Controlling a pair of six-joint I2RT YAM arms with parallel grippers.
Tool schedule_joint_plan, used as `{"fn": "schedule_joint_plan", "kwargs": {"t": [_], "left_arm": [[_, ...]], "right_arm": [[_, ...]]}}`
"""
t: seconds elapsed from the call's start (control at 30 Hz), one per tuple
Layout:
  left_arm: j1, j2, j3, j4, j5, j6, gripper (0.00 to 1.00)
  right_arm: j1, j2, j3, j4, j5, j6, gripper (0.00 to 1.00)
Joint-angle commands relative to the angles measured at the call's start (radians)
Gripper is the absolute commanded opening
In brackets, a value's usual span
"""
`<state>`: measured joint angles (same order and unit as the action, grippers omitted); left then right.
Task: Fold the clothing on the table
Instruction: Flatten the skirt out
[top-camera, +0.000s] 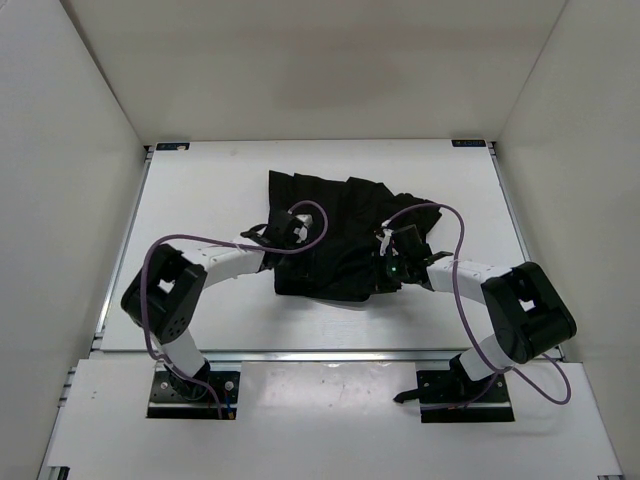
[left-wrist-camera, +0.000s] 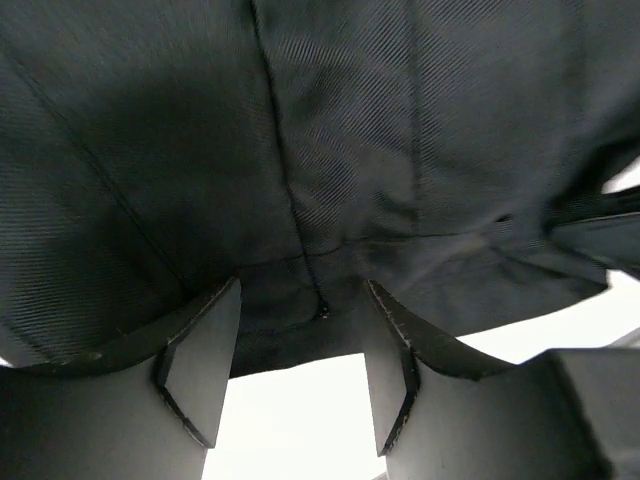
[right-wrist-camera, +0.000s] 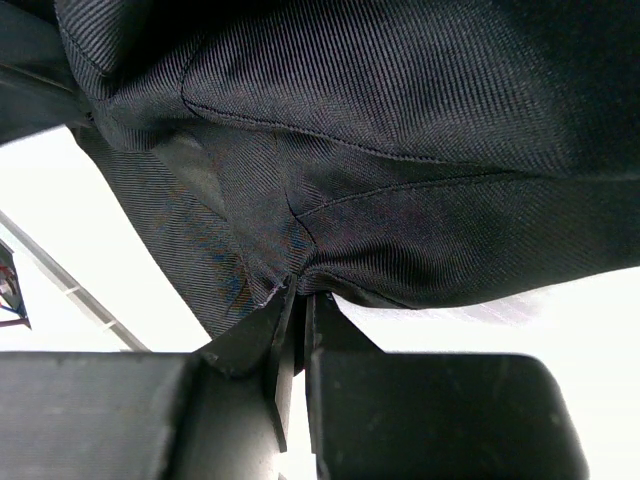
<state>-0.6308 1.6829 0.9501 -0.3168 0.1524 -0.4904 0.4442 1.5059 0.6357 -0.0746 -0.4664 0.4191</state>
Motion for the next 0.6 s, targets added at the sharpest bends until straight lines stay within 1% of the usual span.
{"fn": "schedule_joint_plan", "kwargs": {"t": [0.0, 0.1, 0.2, 0.27, 0.33, 0.4, 0.43, 0.5, 0.53, 0.57], "left_arm": [[-0.03, 0.012, 0.036, -0.021, -0.051, -0.005, 0.61], [-0.058, 0.037, 0.016, -0.007, -0.074, -0.025, 0.62], [-0.09, 0.089, 0.047, -0.03, -0.138, -0.033, 0.61], [-0.104, 0.141, 0.097, -0.063, -0.178, -0.022, 0.62], [-0.116, 0.179, 0.134, -0.117, -0.221, -0.004, 0.6], [-0.125, 0.207, 0.151, -0.146, -0.241, 0.012, 0.56], [-0.125, 0.222, 0.16, -0.162, -0.252, 0.013, 0.52], [-0.11, 0.236, 0.162, -0.165, -0.251, 0.021, 0.14], [-0.107, 0.238, 0.158, -0.166, -0.249, 0.019, 0.06], [-0.104, 0.229, 0.157, -0.166, -0.252, 0.019, 0.0]], "right_arm": [[0.005, 0.01, 0.015, 0.035, 0.0, -0.009, 0.0], [0.001, 0.013, 0.013, 0.039, -0.001, -0.011, 0.0], [0.001, 0.014, 0.01, 0.045, 0.0, -0.014, 0.0], [0.002, 0.022, 0.009, 0.048, -0.006, -0.014, 0.0], [0.008, 0.016, 0.007, 0.049, -0.002, -0.019, 0.0], [0.01, 0.013, 0.004, 0.052, -0.003, -0.026, 0.0], [0.013, 0.01, -0.001, 0.05, -0.002, -0.025, 0.01], [0.005, 0.005, -0.013, 0.062, -0.009, -0.025, 0.0], [-0.001, 0.008, -0.008, 0.065, -0.009, -0.025, 0.0], [-0.001, 0.005, -0.013, 0.068, -0.014, -0.025, 0.0]]}}
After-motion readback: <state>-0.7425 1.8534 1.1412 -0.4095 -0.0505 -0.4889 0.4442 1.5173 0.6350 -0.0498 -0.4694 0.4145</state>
